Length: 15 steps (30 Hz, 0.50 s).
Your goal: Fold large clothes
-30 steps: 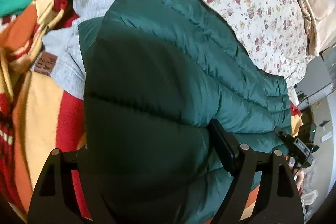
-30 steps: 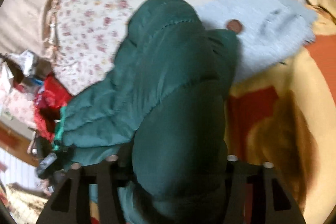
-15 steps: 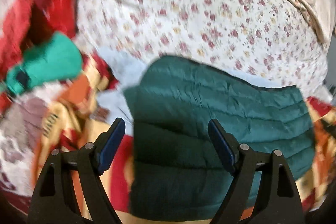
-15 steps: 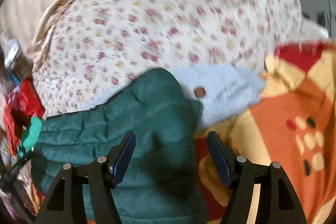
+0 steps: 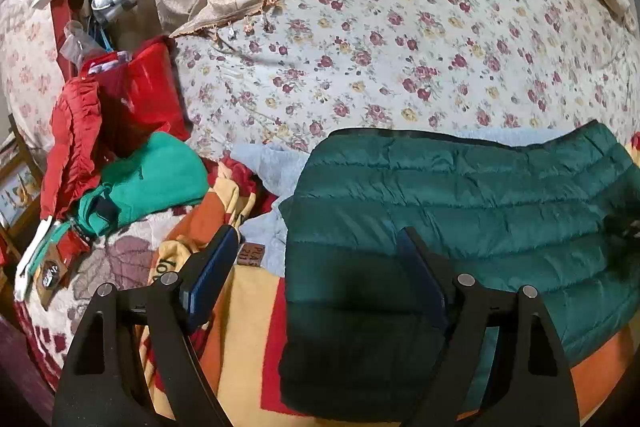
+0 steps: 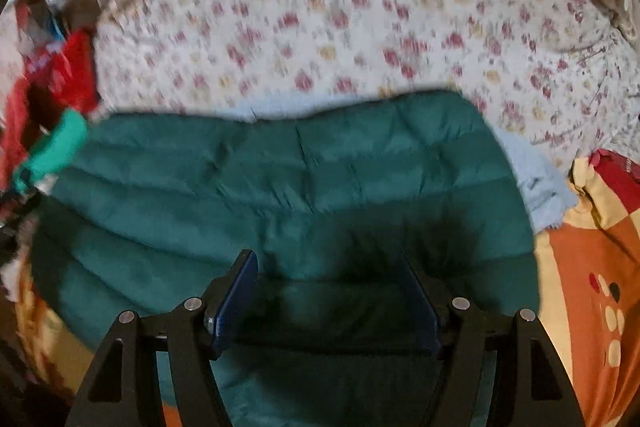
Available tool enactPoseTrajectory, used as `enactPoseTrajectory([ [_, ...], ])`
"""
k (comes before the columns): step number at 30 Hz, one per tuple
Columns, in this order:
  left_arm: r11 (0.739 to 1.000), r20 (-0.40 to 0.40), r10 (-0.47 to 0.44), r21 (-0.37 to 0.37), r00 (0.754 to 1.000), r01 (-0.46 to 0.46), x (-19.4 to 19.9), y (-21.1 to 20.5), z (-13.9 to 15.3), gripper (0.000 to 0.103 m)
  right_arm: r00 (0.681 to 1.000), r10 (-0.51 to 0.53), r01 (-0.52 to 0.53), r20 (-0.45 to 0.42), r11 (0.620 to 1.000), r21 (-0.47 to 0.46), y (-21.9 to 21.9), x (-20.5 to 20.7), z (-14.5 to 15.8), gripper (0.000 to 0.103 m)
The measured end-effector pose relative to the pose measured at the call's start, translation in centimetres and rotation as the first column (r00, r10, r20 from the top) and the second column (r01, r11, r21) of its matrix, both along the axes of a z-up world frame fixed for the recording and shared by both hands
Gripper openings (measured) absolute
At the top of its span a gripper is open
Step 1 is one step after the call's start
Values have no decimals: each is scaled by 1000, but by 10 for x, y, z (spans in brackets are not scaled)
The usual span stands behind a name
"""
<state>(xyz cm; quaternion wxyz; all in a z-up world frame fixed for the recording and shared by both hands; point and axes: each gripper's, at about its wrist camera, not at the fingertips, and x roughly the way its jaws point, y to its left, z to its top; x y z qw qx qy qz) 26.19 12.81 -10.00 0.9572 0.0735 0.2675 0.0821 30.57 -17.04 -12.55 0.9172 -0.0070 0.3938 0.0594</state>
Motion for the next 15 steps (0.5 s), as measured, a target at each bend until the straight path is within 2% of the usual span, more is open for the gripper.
enactPoseTrajectory([
  [2,1000,-3,-4,-7,1000,4,-1,0,-1,82,1000,-4,4,-14,1000,-1,-4,2,-14,69],
  [4,1000,-15,-8,-25,1000,7,0,1,-2,82,1000,4,-4,13,1000,-3,-7,-1,-19,69],
  [15,991,-55,43,-124,998,-49,3,20,-4,82,998,-50,50,31,999,18,-20,-15,-10,69],
])
